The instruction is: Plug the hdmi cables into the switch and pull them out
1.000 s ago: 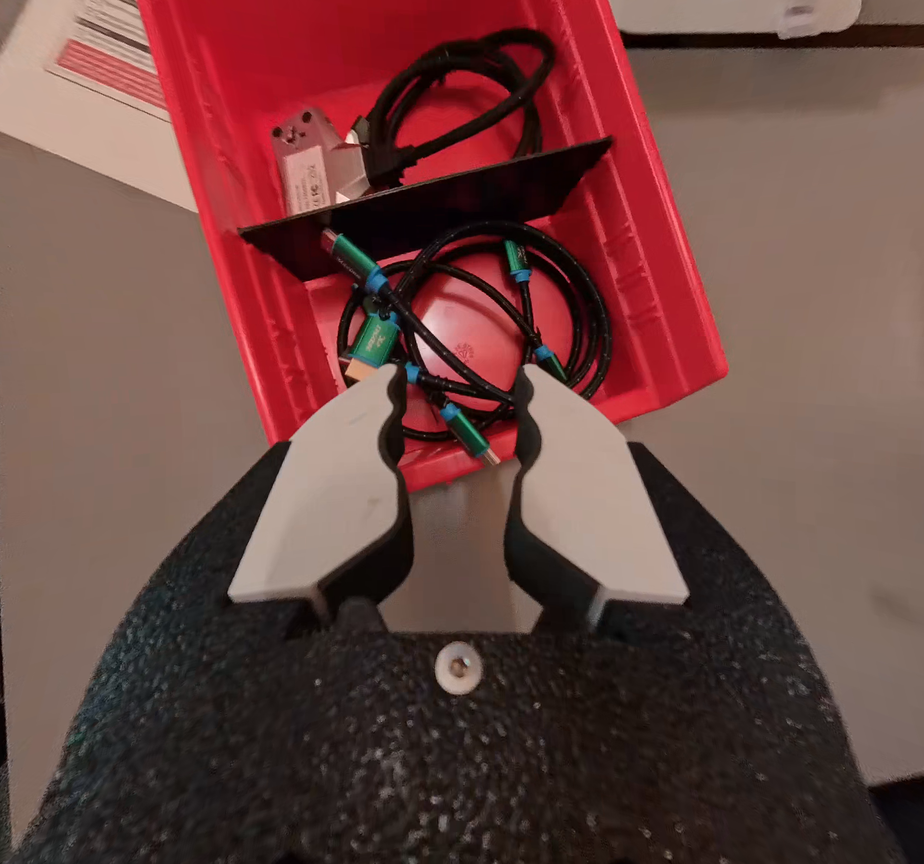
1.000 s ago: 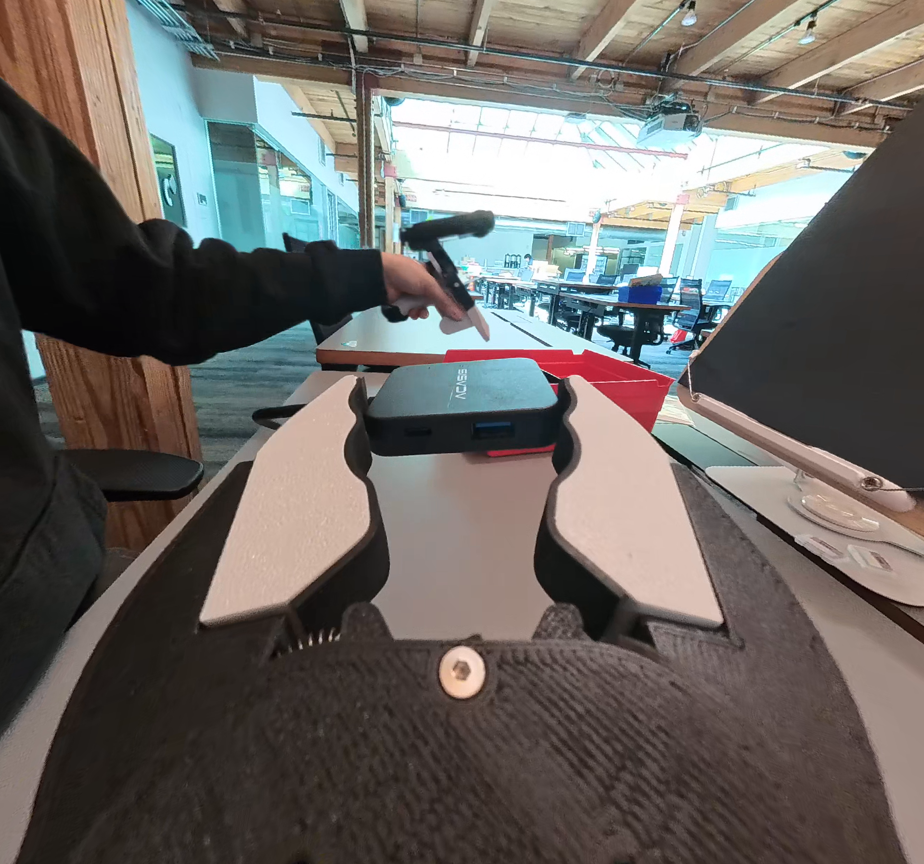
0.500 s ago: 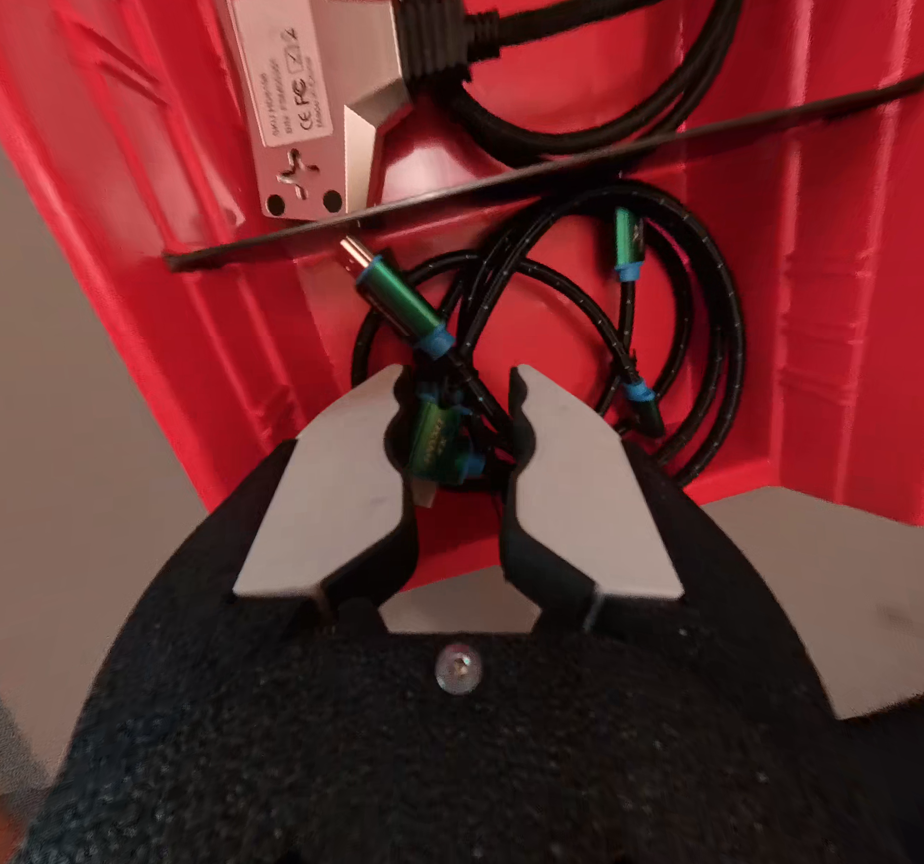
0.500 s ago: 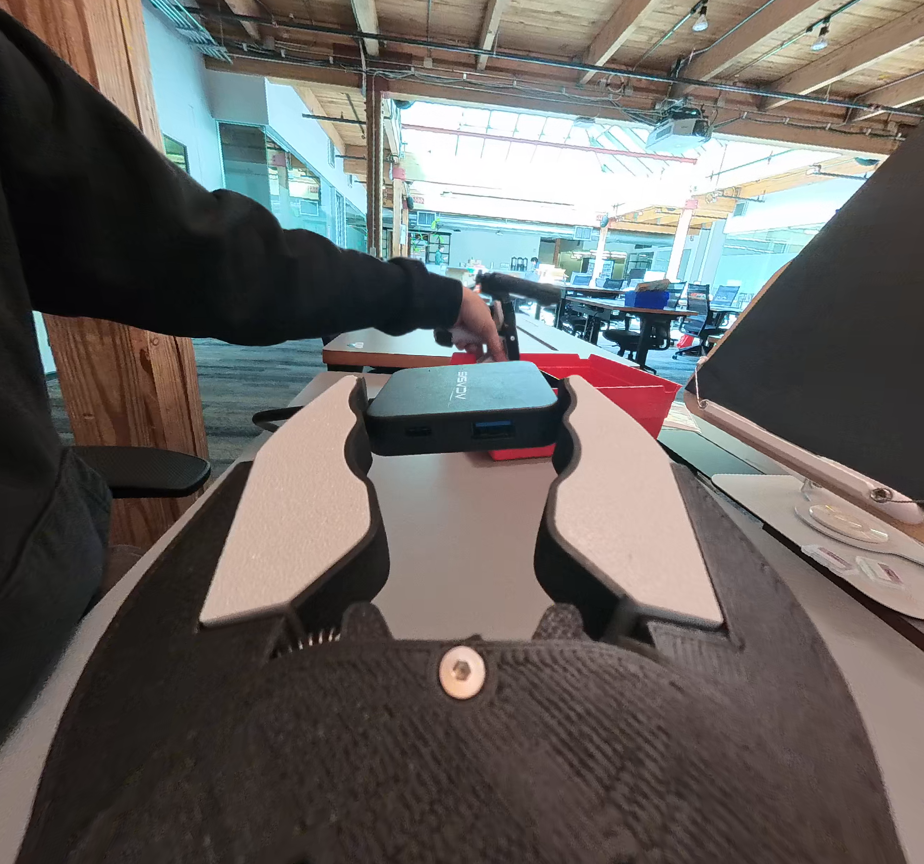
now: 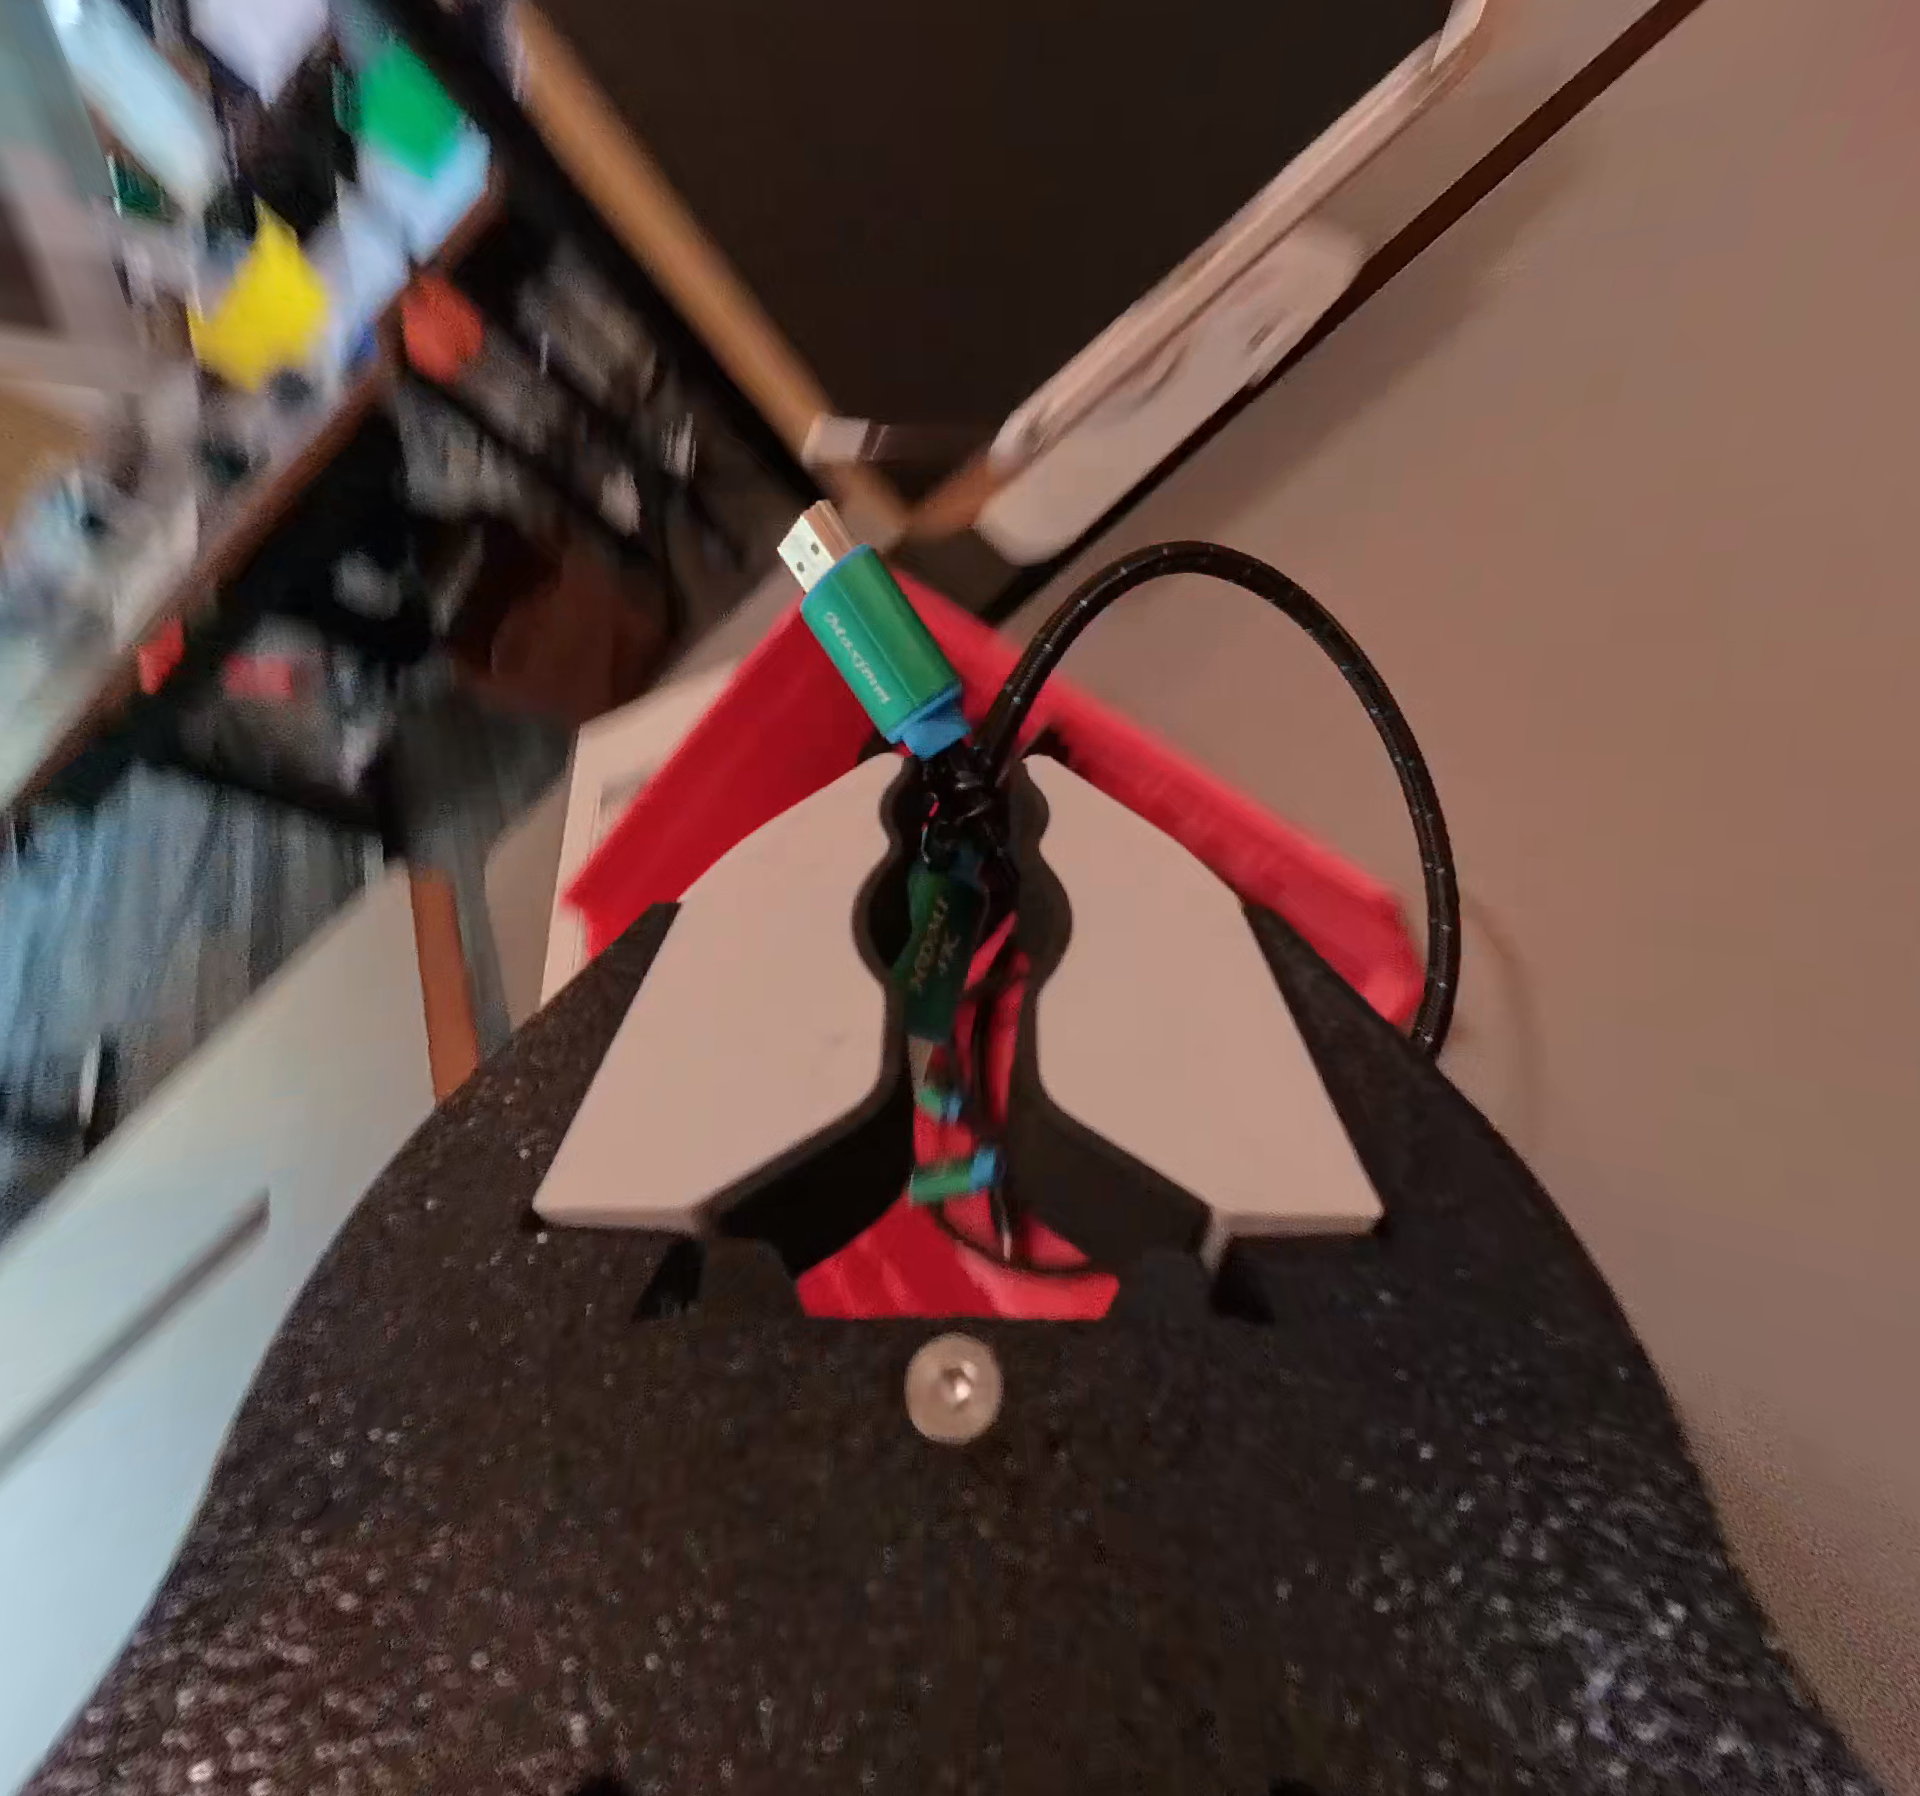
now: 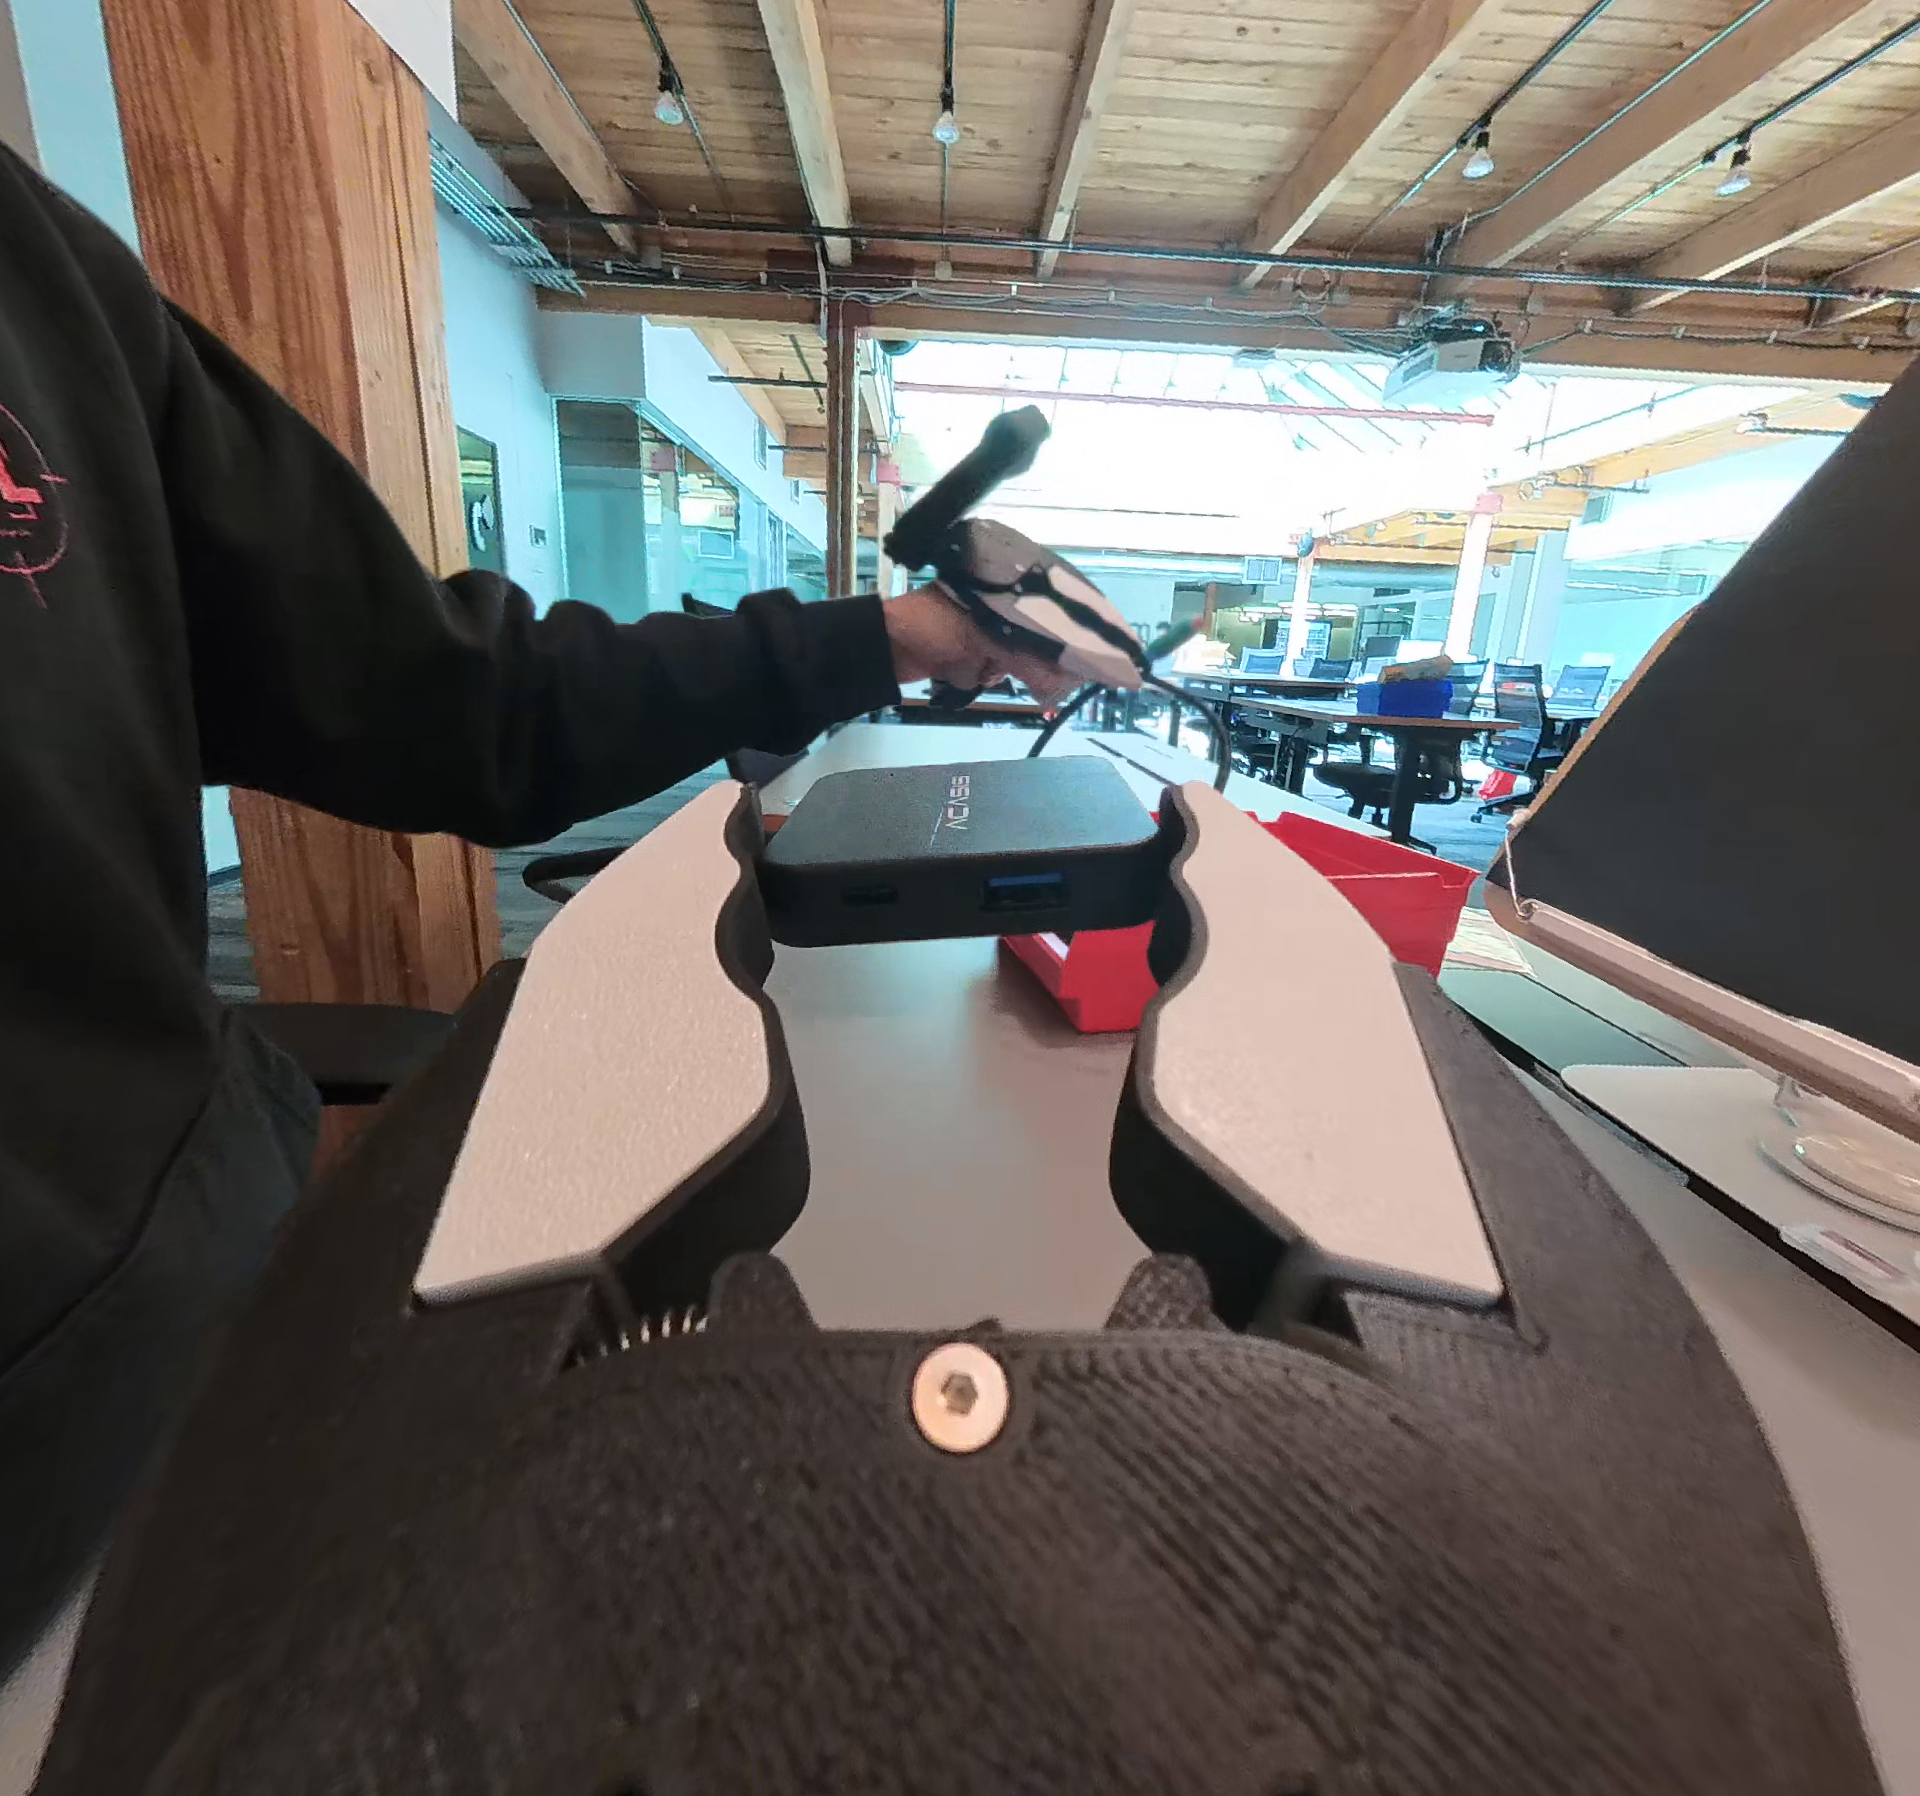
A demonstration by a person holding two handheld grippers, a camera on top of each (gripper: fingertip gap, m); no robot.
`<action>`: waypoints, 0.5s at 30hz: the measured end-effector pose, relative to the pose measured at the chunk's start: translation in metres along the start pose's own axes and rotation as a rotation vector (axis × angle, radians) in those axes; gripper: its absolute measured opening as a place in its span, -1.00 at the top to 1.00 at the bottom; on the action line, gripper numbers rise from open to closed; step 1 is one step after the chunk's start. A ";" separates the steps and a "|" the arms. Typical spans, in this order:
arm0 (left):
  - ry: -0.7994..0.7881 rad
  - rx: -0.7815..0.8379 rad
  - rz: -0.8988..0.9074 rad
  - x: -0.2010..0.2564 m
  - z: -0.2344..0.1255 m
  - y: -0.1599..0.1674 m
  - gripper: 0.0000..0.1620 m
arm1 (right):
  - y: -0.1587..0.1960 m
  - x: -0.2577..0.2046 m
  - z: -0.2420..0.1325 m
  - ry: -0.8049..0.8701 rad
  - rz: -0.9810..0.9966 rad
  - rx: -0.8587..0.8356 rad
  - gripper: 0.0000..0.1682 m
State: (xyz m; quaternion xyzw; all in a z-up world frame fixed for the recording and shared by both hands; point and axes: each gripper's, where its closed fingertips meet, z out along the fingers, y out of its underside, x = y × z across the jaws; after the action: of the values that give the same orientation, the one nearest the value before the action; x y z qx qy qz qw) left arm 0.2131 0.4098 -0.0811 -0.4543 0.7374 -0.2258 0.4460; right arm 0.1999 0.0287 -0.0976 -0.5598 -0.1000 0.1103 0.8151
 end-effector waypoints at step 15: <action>0.228 0.621 0.665 0.233 -0.074 -0.138 0.82 | -0.025 -0.011 -0.006 -0.121 0.096 0.136 0.14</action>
State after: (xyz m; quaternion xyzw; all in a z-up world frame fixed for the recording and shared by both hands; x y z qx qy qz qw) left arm 0.1700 0.1351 -0.0481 -0.0107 0.7848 -0.3290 0.5252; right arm 0.1932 0.0111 -0.0770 -0.4996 -0.1145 0.1893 0.8375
